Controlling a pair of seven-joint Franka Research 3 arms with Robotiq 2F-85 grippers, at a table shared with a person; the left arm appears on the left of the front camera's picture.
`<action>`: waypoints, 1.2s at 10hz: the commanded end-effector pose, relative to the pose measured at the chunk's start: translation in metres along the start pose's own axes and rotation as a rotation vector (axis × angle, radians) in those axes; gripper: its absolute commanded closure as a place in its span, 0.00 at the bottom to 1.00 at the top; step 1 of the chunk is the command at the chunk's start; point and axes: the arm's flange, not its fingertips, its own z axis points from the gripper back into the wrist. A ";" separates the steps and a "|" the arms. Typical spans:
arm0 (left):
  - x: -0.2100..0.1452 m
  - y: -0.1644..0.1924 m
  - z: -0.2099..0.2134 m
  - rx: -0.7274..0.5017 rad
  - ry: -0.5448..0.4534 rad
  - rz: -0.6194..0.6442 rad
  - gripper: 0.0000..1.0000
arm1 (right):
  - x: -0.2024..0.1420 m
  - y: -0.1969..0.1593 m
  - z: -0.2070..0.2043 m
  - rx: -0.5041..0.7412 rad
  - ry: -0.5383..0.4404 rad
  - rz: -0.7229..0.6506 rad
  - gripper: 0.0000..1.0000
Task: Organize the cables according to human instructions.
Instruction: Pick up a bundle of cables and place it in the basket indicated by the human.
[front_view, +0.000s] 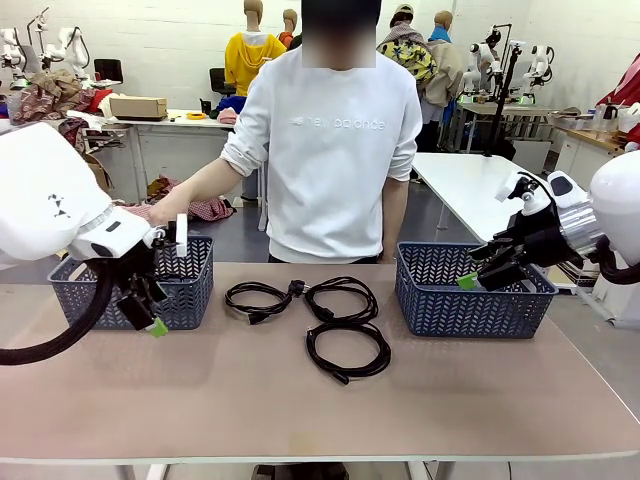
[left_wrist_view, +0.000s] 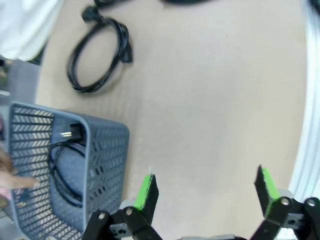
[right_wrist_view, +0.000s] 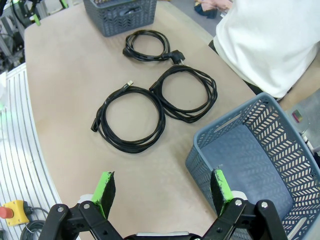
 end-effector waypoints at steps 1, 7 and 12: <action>0.041 0.019 -0.004 0.028 0.076 0.010 0.00 | -0.001 -0.004 -0.003 0.010 -0.024 0.016 0.00; 0.171 0.086 -0.058 0.106 0.320 0.112 0.00 | -0.001 -0.004 -0.003 0.010 -0.024 0.016 0.00; 0.203 0.115 -0.096 0.066 0.307 0.200 0.00 | -0.001 -0.004 -0.003 0.010 -0.024 0.016 0.00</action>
